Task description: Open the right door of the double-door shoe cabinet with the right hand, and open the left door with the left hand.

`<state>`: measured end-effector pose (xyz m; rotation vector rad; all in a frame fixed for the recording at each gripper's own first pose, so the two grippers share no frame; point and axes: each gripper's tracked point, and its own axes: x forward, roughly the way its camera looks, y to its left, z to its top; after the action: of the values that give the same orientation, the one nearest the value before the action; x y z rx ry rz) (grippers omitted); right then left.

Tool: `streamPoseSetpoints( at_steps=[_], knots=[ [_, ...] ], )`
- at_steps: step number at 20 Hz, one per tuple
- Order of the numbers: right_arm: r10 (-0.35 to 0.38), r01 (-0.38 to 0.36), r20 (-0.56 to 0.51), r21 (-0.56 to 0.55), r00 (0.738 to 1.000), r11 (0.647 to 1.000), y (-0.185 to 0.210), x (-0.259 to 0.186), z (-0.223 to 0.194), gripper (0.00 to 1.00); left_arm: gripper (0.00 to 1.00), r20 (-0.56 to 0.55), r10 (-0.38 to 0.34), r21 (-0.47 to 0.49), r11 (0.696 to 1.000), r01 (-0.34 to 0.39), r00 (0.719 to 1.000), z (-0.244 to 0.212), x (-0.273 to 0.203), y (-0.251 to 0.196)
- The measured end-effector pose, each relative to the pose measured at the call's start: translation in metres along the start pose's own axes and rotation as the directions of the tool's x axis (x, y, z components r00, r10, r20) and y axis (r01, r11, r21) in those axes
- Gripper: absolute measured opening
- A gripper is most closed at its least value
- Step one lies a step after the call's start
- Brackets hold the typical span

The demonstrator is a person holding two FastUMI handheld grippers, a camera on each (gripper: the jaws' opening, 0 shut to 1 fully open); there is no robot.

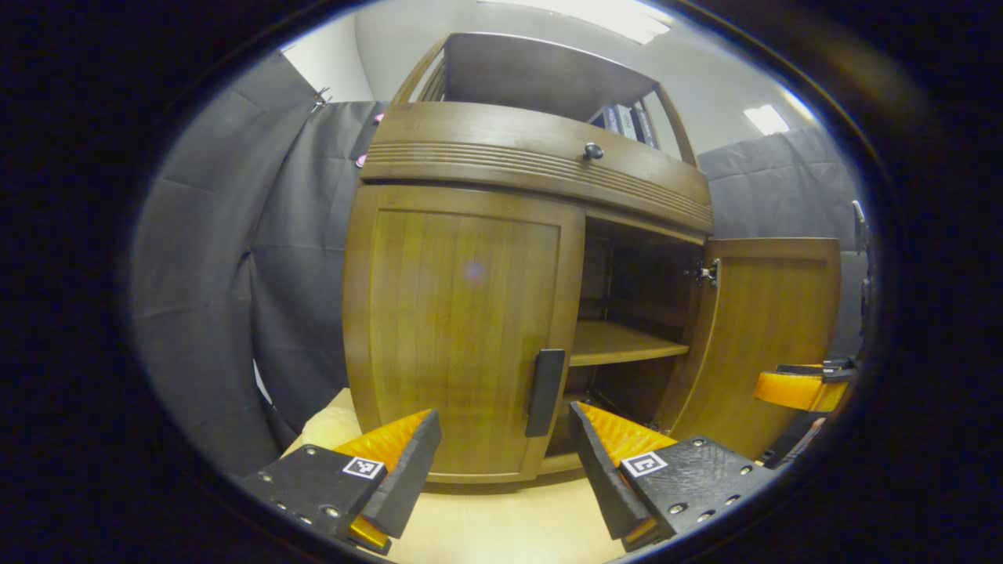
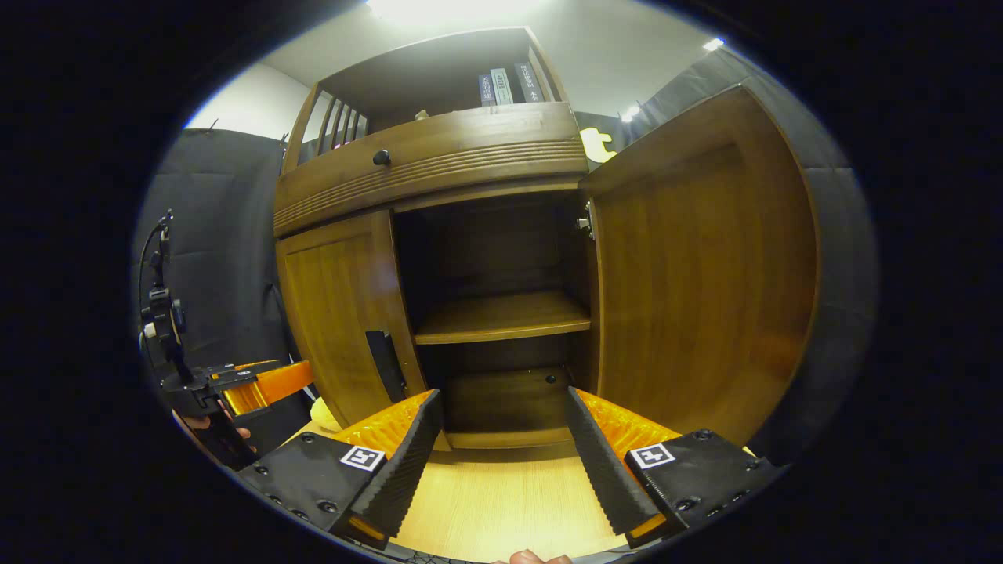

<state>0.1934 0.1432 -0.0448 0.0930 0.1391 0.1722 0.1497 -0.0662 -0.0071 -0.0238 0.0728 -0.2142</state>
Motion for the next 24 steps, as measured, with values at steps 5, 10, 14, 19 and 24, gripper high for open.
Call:
streamPoseSetpoints(
  at_steps=[5,10,14,19,24],
  knots=[
    [0.052,-0.053,-0.033,-0.022,0.998,0.998,0.002,0.000,-0.004,0.93,0.95,-0.024,0.010,0.038,0.999,-0.009,1.000,-0.005,0.045,-0.018],
    [0.088,-0.090,-0.054,-0.048,0.995,0.995,0.003,0.003,-0.009,0.93,0.95,-0.055,0.055,0.080,0.996,-0.050,0.997,-0.019,0.091,-0.032],
    [0.125,-0.129,-0.065,-0.067,0.990,0.989,0.002,0.001,-0.008,0.93,0.95,-0.073,0.054,0.076,0.996,-0.049,0.996,-0.027,0.117,-0.039],
    [0.135,-0.140,-0.078,-0.073,0.988,0.987,0.004,0.002,-0.011,0.93,0.75,-0.086,0.066,0.118,0.991,-0.056,0.994,-0.036,0.137,-0.047],
    [0.156,-0.162,-0.086,-0.071,0.984,0.984,0.006,0.003,-0.010,0.93,0.31,-0.105,0.135,0.120,0.985,-0.122,0.985,-0.042,0.153,-0.048]
  ],
)
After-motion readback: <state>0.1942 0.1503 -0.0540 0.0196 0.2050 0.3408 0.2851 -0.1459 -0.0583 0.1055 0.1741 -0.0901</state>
